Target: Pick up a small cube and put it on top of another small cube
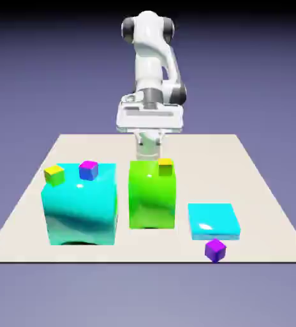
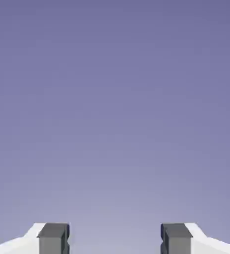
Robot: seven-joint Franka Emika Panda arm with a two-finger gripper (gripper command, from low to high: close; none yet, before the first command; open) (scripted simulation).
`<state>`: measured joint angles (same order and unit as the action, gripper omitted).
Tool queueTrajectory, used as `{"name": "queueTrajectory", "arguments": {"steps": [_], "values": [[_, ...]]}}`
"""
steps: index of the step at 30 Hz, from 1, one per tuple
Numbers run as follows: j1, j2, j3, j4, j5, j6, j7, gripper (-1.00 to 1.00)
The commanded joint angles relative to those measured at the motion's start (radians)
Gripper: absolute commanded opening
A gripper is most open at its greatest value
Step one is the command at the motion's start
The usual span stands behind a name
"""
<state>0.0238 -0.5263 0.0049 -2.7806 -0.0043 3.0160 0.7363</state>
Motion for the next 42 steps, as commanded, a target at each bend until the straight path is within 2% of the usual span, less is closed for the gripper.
{"name": "queueTrajectory", "arguments": {"steps": [1, 27, 29, 34, 35, 42], "values": [[0.01, 0.036, 0.004, 0.024, -0.004, -0.017, -0.004, 0.0], [0.264, 0.979, 0.11, 0.659, -0.095, -0.471, -0.105, 0.0], [0.265, 0.979, 0.11, 0.659, -0.095, -0.471, -0.105, 0.0], [0.285, 1.138, 0.083, 0.691, -0.121, -0.343, -0.087, 0.0], [0.285, 1.138, 0.083, 0.691, -0.121, -0.343, -0.087, -1.0], [0.207, 0.921, 0.061, 0.66, -0.089, -0.529, -0.065, -1.0]]}}
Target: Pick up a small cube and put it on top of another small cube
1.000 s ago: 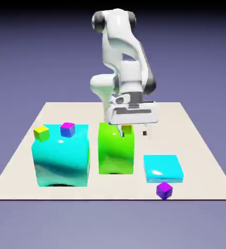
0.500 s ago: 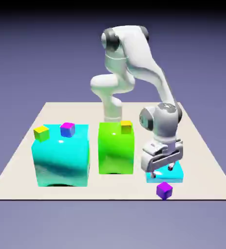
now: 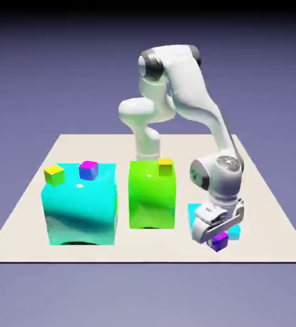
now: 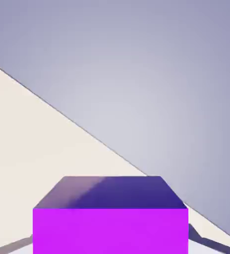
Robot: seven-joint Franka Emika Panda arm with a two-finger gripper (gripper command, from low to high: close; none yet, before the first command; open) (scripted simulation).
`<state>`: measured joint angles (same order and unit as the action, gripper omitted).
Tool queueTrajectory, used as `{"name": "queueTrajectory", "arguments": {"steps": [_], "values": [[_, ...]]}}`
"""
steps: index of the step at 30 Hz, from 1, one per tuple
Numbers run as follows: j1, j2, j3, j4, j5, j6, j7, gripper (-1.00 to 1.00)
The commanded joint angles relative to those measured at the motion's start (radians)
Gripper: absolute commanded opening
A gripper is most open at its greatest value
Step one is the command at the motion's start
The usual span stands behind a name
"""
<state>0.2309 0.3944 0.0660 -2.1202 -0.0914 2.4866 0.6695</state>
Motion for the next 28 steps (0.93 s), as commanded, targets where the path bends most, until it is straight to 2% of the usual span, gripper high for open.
{"name": "queueTrajectory", "arguments": {"steps": [1, 14, 16, 21, 22, 28], "values": [[-0.036, -0.036, -0.031, 0.001, 0.002, -0.036, 0.026, -1.0], [-0.501, -0.508, -0.426, 0.011, 0.05, -0.507, 0.346, -1.0], [-0.508, -0.515, -0.432, 0.011, 0.051, -0.514, 0.351, -1.0], [-0.512, -0.449, -0.438, -0.106, 0.074, -0.336, 0.332, -1.0], [-0.512, -0.449, -0.438, -0.106, 0.074, -0.336, 0.332, 1.0], [-0.508, -0.515, -0.432, 0.011, 0.051, -0.514, 0.351, 1.0]]}}
